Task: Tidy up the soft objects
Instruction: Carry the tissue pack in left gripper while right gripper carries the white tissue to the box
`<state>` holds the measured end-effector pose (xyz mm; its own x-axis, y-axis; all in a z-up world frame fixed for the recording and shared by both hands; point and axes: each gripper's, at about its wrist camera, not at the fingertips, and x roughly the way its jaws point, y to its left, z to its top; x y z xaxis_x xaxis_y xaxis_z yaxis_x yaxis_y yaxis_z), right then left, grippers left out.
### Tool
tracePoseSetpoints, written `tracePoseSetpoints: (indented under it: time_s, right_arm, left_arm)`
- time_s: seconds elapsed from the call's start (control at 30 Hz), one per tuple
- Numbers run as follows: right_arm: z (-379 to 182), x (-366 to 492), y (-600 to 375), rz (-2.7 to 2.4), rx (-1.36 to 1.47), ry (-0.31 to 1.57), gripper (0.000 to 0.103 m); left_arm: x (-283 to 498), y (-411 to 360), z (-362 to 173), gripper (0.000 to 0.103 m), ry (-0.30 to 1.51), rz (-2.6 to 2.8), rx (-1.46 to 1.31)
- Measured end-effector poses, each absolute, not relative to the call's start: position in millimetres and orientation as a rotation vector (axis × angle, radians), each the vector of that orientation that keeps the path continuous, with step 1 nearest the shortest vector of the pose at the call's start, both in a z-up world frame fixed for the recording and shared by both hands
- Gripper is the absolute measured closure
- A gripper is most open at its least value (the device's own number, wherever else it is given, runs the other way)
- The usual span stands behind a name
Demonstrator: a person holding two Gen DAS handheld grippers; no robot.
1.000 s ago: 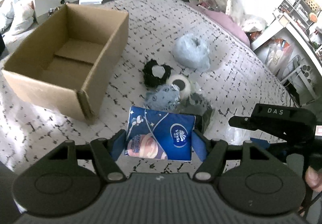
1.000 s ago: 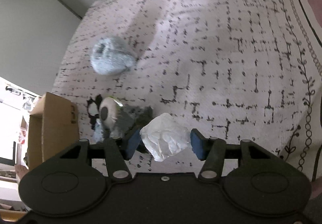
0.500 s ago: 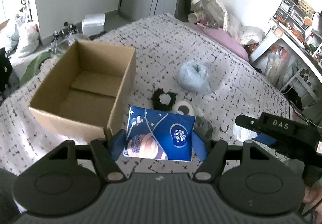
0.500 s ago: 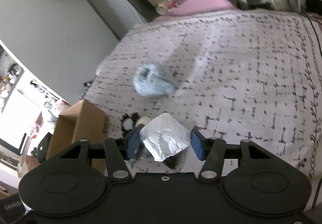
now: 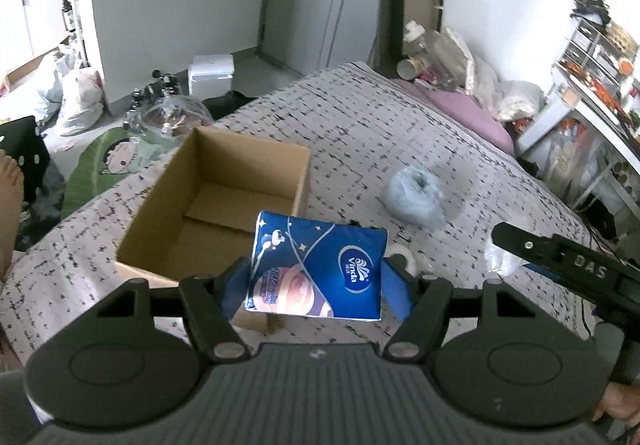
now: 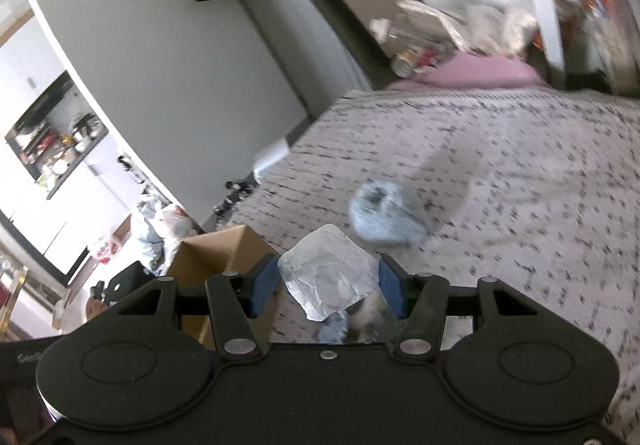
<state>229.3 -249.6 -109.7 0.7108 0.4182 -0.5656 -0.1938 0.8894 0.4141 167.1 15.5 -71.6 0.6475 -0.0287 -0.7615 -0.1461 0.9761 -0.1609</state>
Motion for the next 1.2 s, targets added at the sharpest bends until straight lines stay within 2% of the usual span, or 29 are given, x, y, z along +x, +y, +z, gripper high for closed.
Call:
tracePoseSetpoints:
  time_s: [0.5,1.2]
  right_arm:
    - [-74,250,-203,0.539,0.255,0.660,0.049]
    - [-98,293,-154,0.708,0.267,0.730,0.049]
  left_arm:
    - [184,53,-61,0.034,0.825,0.159,-0.258]
    - [215,91,-98,0.034,0.880,0.271,-0.284]
